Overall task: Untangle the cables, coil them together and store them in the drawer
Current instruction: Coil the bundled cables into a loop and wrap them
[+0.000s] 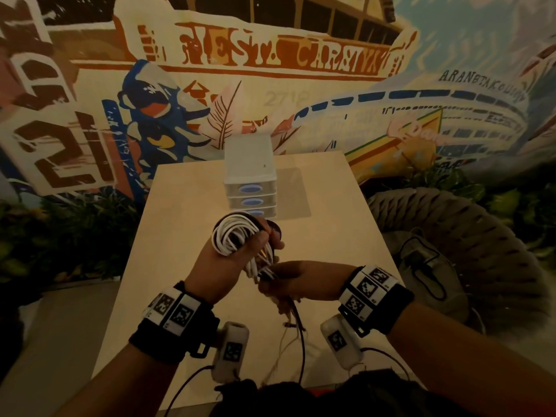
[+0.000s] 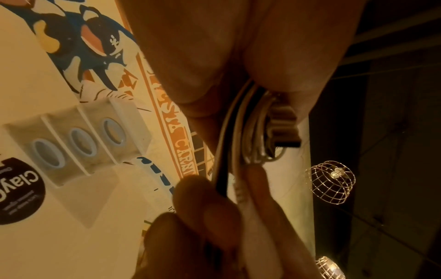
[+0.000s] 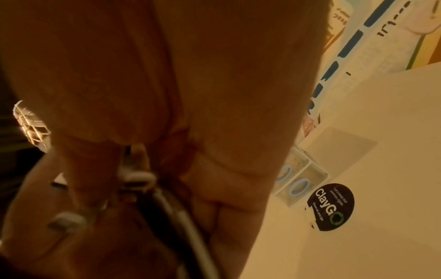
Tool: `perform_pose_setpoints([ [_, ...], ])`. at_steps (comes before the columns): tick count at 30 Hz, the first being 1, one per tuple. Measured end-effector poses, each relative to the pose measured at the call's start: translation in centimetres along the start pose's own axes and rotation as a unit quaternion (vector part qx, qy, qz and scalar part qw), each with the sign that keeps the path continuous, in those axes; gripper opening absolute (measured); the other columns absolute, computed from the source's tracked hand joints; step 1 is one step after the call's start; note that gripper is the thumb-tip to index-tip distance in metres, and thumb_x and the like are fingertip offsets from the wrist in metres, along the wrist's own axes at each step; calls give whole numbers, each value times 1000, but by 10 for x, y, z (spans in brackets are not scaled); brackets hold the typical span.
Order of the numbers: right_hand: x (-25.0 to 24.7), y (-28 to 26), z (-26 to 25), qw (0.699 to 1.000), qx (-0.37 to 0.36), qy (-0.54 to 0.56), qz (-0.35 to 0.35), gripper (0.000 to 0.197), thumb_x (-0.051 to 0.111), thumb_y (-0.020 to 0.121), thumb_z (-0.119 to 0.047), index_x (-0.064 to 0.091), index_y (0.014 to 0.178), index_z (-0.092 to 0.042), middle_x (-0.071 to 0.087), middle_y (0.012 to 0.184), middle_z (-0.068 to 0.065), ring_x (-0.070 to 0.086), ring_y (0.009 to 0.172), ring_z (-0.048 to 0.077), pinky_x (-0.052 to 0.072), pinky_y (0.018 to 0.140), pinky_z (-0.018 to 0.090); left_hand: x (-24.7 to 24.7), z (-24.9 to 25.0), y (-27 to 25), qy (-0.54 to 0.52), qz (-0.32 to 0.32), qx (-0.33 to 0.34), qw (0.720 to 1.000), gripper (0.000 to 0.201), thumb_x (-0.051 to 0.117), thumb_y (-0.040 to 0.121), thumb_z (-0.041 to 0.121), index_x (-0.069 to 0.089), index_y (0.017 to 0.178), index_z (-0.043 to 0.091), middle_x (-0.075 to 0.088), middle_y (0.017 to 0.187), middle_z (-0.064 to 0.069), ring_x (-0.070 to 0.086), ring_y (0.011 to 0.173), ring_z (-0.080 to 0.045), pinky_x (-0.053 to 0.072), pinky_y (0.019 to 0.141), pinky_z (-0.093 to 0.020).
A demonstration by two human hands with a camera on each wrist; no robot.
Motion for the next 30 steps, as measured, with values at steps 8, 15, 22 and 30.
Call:
perform_pose_setpoints([
  [8,1,5,6,999,13,34,-11,16,53,105,-29,61,107,-15,66,80,5,63,66,18,55,70,31,-9,-17,3,63,7,-41,997,21,67,92,18,63,105,2,68,85,-19,65,65,-27,53,58,-33],
  [15,-6,3,25,997,44,66,-6,24,53,105,-29,67,112,-11,70,90,9,69,83,27,56,91,45,11,-9,-3,287,-75,-33,955,17,78,87,24,67,96,33,69,93,16,67,88,-4,54,78,-19],
  [22,-6,1,28,996,74,38,-11,29,46,105,-17,64,126,-6,69,96,5,69,74,15,57,69,24,23,-25,-5,477,-203,-6,855,24,74,87,18,71,110,24,72,102,11,65,91,-7,54,87,-31],
  [30,-13,8,47,971,122,207,11,37,31,103,-15,65,106,1,69,99,15,67,80,23,50,69,29,34,-32,-9,548,-256,-21,796,26,68,90,24,67,115,28,69,106,11,63,94,-10,51,83,-26],
])
Point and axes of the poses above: each hand's wrist, its own y-axis towards the middle knuckle, its own x-axis out of the palm, z = x × y, the point moved 8 cm from there along y, towards the middle knuckle
